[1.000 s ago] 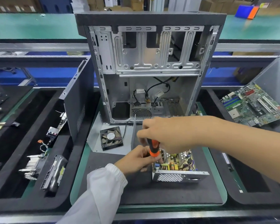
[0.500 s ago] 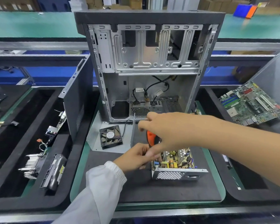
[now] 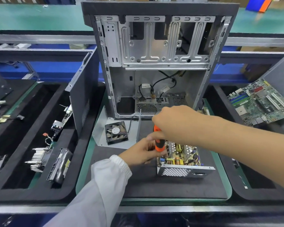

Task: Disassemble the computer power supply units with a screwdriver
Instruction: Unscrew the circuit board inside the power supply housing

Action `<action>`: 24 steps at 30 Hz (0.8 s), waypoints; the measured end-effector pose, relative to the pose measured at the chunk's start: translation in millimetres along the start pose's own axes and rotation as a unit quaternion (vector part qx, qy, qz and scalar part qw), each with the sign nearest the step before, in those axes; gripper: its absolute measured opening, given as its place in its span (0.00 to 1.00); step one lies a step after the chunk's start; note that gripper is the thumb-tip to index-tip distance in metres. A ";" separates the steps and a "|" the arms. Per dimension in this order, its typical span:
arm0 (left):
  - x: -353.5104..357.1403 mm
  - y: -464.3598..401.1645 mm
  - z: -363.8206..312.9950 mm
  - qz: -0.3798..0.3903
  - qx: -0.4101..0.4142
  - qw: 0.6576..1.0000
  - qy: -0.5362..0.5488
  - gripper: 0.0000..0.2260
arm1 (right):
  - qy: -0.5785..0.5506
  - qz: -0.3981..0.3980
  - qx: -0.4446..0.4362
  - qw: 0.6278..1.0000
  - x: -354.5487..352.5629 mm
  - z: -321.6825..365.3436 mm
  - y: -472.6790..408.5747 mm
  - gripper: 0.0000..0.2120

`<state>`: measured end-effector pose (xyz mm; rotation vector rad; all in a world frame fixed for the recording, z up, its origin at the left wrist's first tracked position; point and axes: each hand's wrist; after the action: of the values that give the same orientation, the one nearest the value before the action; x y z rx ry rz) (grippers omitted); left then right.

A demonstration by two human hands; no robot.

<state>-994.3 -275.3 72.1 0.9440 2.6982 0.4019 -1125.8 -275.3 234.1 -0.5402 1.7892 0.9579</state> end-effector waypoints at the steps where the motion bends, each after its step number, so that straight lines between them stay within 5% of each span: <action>1: -1.0 0.1 1.1 0.002 -0.002 1.000 0.002 0.09 | -0.018 0.005 -0.015 1.000 0.4 -1.0 0.1 0.11; 4: -1.7 0.2 2.6 0.010 -0.010 1.000 -0.006 0.08 | -0.133 0.053 -0.082 0.986 -1.5 -8.1 5.8 0.16; 7: -0.9 0.1 2.1 -0.001 -0.009 1.000 -0.002 0.08 | -0.114 0.029 -0.040 0.992 0.3 -3.3 2.3 0.22; 14: -10.2 4.3 20.1 -0.011 -0.024 0.998 0.051 0.18 | -0.108 -0.035 -0.029 0.993 3.1 -8.8 -1.3 0.13; 20: -0.9 10.1 48.2 -0.097 -0.111 0.974 0.171 0.09 | -0.158 -0.074 -0.011 0.985 -9.3 -31.6 7.3 0.11; 24: 2.2 12.1 59.3 -0.128 -0.153 0.953 0.228 0.12 | -0.338 -0.089 0.044 0.936 -4.3 -52.9 4.1 0.09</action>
<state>-969.9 -254.5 20.8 0.4457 2.9735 1.0562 -1156.6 -315.8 249.6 -0.2590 1.1334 0.8033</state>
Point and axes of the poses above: each hand's wrist, its own y-axis away from the middle knuckle, its own x-axis out of the palm, z = x × y, and after that the axes turned 15 degrees about -x, right-handed
